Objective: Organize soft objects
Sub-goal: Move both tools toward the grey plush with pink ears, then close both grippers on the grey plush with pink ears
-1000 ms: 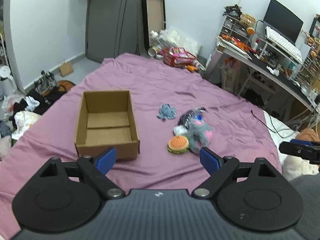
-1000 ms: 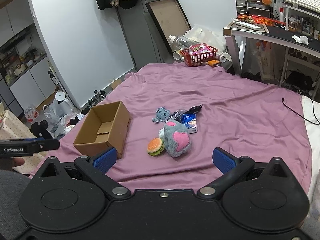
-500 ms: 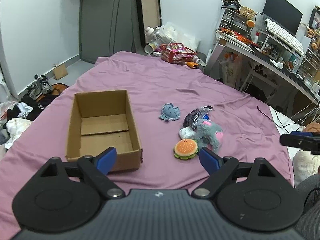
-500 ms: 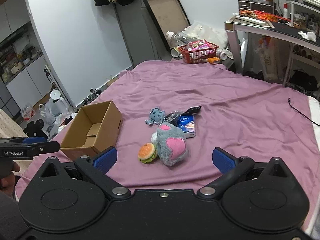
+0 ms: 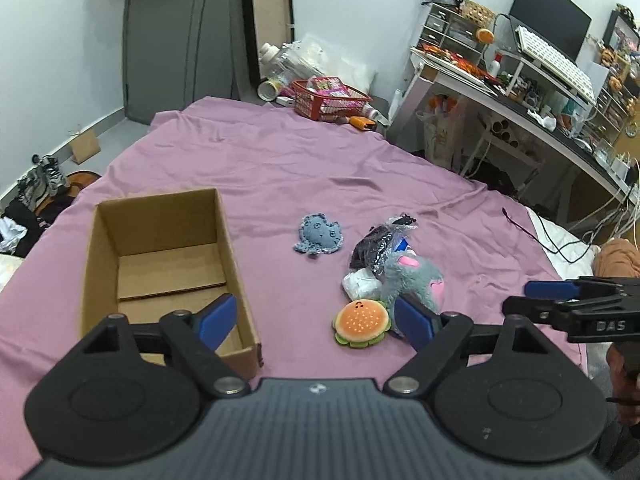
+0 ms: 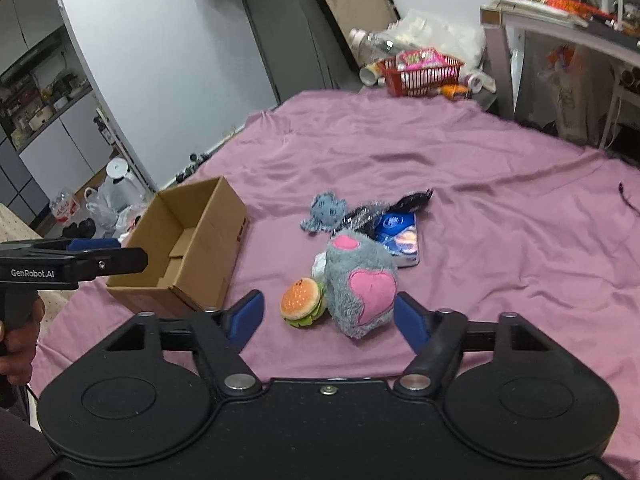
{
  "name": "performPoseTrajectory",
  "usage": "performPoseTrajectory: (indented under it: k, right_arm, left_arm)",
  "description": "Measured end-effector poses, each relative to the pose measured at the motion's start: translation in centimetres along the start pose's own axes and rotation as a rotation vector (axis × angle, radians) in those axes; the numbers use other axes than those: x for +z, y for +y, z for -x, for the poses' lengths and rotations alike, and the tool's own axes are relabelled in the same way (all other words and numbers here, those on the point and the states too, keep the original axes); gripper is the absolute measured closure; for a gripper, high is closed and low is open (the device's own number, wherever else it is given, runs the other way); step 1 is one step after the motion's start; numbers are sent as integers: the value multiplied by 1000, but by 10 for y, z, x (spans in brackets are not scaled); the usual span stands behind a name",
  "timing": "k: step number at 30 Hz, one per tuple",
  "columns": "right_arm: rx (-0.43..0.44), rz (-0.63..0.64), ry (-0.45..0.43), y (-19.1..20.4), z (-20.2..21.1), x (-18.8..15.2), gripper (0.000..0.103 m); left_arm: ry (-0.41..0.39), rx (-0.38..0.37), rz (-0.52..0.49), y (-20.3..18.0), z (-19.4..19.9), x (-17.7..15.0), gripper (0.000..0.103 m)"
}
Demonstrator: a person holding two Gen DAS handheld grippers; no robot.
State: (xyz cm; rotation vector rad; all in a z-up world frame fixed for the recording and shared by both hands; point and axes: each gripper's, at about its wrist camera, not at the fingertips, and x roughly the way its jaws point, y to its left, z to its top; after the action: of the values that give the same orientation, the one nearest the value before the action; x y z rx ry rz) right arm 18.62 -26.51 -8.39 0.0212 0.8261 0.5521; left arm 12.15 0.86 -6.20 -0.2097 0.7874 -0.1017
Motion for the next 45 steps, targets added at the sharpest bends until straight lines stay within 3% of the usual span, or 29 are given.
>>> performPoseTrajectory:
  k: [6,13,21,25,29,38,45]
  right_arm:
    - [6,-39,59,-9,-27,-3,63]
    - [-10,-79,113,-18,-54,-4,64]
    - [-3,-102,168,-21,-82,-3,64]
    - [0,-105,186,-23,-94,0,73]
    - [-3,-128,172,-31,-97,3,81]
    - [3,-184,131,-54,-93,16,88]
    - [8,-202,129,-68,-95,21,86]
  left_arm:
    - [42,-60,12,-1,-28,2,25]
    - [98,-98,-6,-2,-63,4,37]
    - [145,-149,-45,-11,-98,8,44]
    - [166,-175,-52,-16,-115,8,46]
    - [181,-191,-64,-22,-130,9,46]
    - [188,-244,-84,-42,-160,17,47]
    - [247,-283,-29,-53,-189,19,62]
